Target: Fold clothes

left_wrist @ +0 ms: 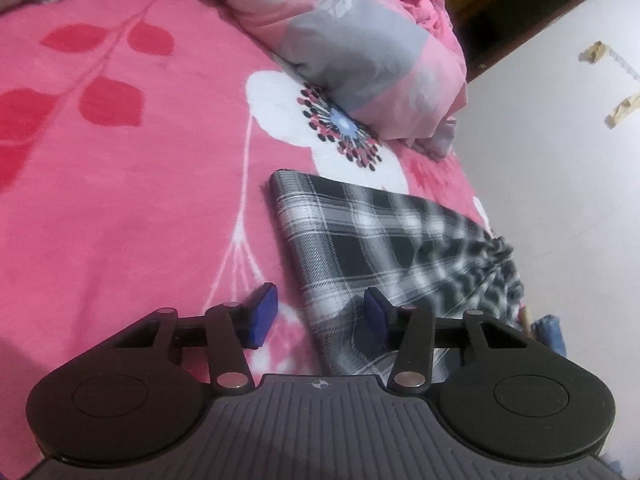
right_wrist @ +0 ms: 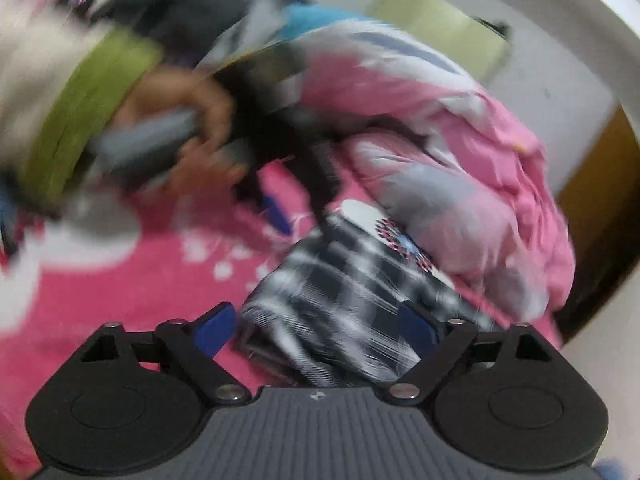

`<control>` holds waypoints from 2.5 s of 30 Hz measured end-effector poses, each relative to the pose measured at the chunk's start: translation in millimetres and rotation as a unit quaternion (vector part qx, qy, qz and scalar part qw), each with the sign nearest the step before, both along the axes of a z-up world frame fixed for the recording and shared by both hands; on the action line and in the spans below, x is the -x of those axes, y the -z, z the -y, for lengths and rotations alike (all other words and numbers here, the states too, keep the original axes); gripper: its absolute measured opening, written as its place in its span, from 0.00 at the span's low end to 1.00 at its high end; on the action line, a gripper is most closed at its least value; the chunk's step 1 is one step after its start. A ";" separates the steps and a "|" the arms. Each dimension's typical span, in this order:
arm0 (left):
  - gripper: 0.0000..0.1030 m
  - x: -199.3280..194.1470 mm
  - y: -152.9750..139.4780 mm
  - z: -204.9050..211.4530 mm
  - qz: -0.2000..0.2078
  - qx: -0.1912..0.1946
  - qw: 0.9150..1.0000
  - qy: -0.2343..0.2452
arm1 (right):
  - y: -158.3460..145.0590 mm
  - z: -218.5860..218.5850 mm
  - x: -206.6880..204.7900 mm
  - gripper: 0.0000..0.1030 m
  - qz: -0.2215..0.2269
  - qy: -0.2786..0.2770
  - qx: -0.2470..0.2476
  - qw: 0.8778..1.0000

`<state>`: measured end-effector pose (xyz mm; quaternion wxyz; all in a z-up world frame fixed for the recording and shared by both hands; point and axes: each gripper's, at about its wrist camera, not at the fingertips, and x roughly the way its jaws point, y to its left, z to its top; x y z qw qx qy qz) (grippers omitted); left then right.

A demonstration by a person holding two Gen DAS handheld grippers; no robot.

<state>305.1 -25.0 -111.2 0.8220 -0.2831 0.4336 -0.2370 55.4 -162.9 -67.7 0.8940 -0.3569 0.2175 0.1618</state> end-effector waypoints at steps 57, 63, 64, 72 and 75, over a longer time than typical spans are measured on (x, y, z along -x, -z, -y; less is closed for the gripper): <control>0.84 197.6 -97.9 -208.6 0.149 -0.176 0.961 -0.153 | -49.7 -80.3 16.8 0.88 -0.154 0.027 -0.456 0.876; 1.00 234.3 -92.7 -144.7 0.135 -0.183 0.966 -0.121 | -40.0 2.8 37.0 1.00 -0.130 0.198 -0.451 0.861; 1.00 239.3 -89.9 -136.6 0.132 -0.176 0.968 -0.118 | -38.2 14.8 40.9 1.00 -0.128 0.223 -0.447 0.857; 1.00 257.5 -76.0 -95.6 0.134 -0.245 0.952 -0.123 | -30.2 45.9 67.2 1.00 -0.090 0.308 -0.286 0.903; 1.00 257.9 -74.9 -88.3 0.149 -0.255 0.947 -0.128 | -34.3 44.1 70.5 1.00 -0.037 0.290 -0.242 0.925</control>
